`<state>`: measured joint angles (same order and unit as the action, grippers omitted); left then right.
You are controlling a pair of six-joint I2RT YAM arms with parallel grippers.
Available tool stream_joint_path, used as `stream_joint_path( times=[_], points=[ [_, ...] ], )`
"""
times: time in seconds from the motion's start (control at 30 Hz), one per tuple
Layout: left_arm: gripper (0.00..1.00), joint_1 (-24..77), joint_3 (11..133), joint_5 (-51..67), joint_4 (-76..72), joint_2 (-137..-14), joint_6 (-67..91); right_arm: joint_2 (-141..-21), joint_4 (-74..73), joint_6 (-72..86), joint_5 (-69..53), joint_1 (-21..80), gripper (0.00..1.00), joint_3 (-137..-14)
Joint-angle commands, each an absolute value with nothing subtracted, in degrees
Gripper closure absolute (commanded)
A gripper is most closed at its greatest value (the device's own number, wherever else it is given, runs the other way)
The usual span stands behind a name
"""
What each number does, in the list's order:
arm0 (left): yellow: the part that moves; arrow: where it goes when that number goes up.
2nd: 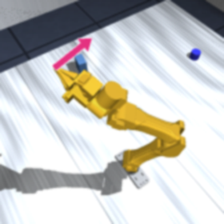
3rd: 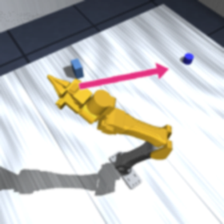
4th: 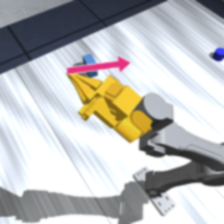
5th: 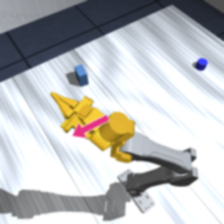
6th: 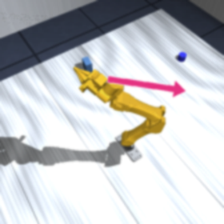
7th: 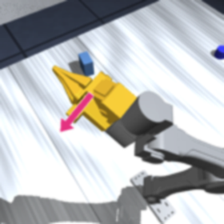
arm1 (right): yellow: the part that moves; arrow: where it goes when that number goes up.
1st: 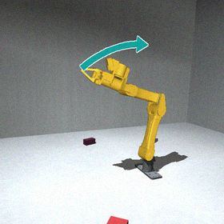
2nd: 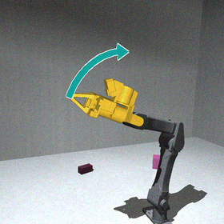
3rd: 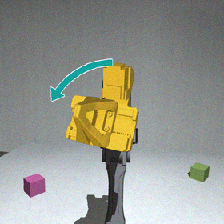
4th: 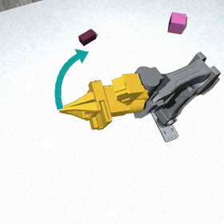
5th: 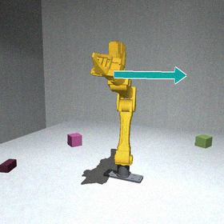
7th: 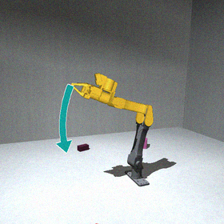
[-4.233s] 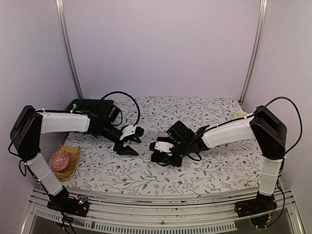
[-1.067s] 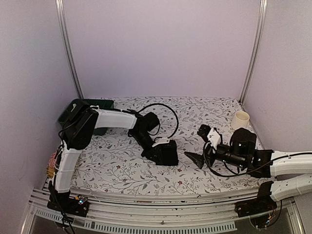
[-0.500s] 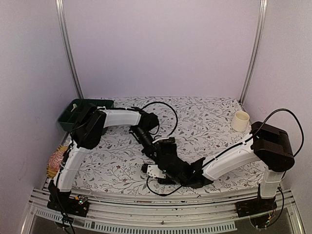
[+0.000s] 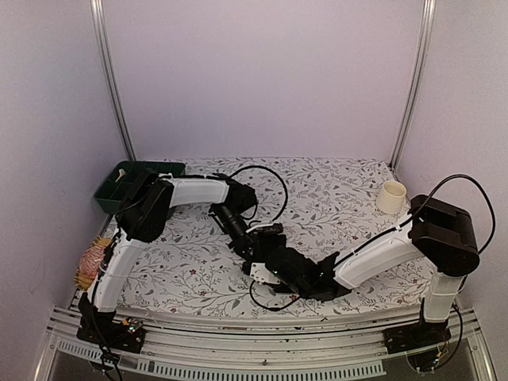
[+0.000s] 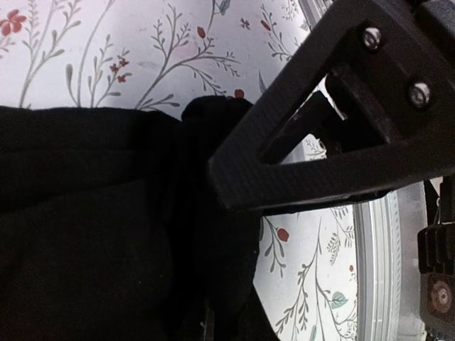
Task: Roll the underwear
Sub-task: Roll the underwear at the center of the board.
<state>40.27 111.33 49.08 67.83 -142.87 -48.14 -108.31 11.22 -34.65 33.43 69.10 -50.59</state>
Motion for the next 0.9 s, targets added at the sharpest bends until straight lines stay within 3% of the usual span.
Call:
stream_joint_path(
  times=[0.0,0.2,0.37,0.57,0.67,0.87],
  points=[
    [1.0,39.29,111.5,44.8,70.06,-146.35,-48.86,-113.19,6.25,-36.07,34.75,68.73,0.56,-51.22],
    [1.0,39.19,111.97,44.74,70.74,-146.54,-49.17,-114.61,5.62,-36.34,33.43,68.21,0.68,-52.28],
    [0.94,39.02,110.91,43.87,68.99,-145.01,-48.56,-114.18,0.94,-33.7,27.43,66.72,0.94,-54.45],
    [0.64,38.84,106.61,41.67,62.85,-139.78,-47.54,-112.57,-5.68,-29.01,17.11,64.22,0.97,-56.6],
    [0.44,38.62,103.78,40.96,59.51,-135.87,-47.47,-111.95,-8.55,-27.36,12.4,63.15,0.98,-57.77],
    [0.24,37.54,92.73,39.53,49.37,-122.93,-47.79,-111.8,-16.28,-24.7,5.6,60.45,0.97,-62.04]
  ],
)
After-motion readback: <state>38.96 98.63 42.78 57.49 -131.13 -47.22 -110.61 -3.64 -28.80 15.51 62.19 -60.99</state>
